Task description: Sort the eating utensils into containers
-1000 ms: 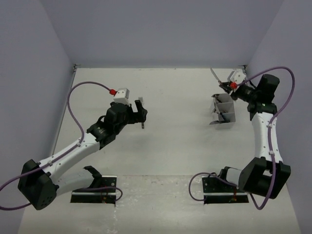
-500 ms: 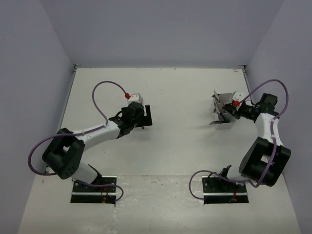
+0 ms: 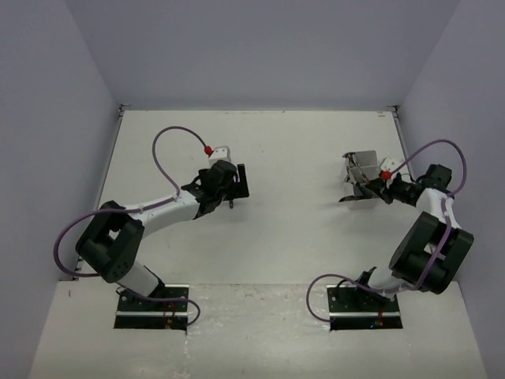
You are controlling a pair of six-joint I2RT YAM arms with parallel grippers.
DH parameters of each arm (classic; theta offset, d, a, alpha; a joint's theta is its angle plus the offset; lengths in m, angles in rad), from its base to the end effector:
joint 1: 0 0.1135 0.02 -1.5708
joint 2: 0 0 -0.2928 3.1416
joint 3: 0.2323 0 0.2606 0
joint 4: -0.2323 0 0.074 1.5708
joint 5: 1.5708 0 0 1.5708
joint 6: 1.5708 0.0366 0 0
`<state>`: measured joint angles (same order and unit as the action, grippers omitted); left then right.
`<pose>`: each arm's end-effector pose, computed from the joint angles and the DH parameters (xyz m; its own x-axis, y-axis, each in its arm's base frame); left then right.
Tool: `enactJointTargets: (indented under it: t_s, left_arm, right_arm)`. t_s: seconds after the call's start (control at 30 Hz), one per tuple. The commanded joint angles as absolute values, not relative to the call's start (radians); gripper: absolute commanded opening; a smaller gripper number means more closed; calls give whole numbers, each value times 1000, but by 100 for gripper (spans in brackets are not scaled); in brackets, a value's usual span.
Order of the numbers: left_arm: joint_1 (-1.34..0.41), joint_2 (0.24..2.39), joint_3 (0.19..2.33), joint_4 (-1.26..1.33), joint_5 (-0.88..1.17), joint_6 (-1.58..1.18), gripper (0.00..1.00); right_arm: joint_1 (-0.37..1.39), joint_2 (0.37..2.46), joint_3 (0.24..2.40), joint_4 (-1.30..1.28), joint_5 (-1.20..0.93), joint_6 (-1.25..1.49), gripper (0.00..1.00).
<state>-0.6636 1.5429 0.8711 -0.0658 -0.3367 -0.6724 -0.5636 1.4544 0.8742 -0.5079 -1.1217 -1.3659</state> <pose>0.2658 -0.1925 0.2223 -0.6566 -0.2329 -0.7174 -0.0258 0.9575 -0.2872 0.2481 -0.1178 0.2359 -0.0334 -0.4818 -0.8757 -0.7578 0.5834 -0.2921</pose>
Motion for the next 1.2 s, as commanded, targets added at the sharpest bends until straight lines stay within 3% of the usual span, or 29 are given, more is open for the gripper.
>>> enactJointTargets:
  t_s: [0.0, 0.17, 0.33, 0.43, 0.57, 0.87, 1.03, 1.17]
  left_arm:
    - [-661, 1578, 919, -21, -382, -703, 100]
    - [-655, 1605, 940, -25, -385, -707, 100]
    - [-638, 1609, 960, -40, -394, -713, 100]
    - [-626, 1614, 968, -64, -402, -721, 100]
    - [-606, 1621, 980, -78, -397, -721, 100]
    - [-558, 1680, 1023, -81, -365, -680, 100]
    - [-549, 1798, 1124, -155, -368, -647, 100]
    - [-531, 1870, 1164, -185, -351, -655, 89]
  right_arm:
    - [-583, 1456, 850, -476, -1129, -1391, 11]
    - [-592, 1436, 834, -474, -1114, -1387, 41]
    - [-595, 1414, 880, -472, -1161, -1324, 56]
    - [-597, 1391, 900, -477, -1202, -1270, 70]
    - [-597, 1353, 963, -587, -1275, -1269, 99]
    - [-597, 1252, 1020, -664, -1396, -1211, 99]
    - [-482, 1180, 1025, -417, -1329, -788, 99]
    - [-342, 1097, 957, -82, -1094, -389, 99]
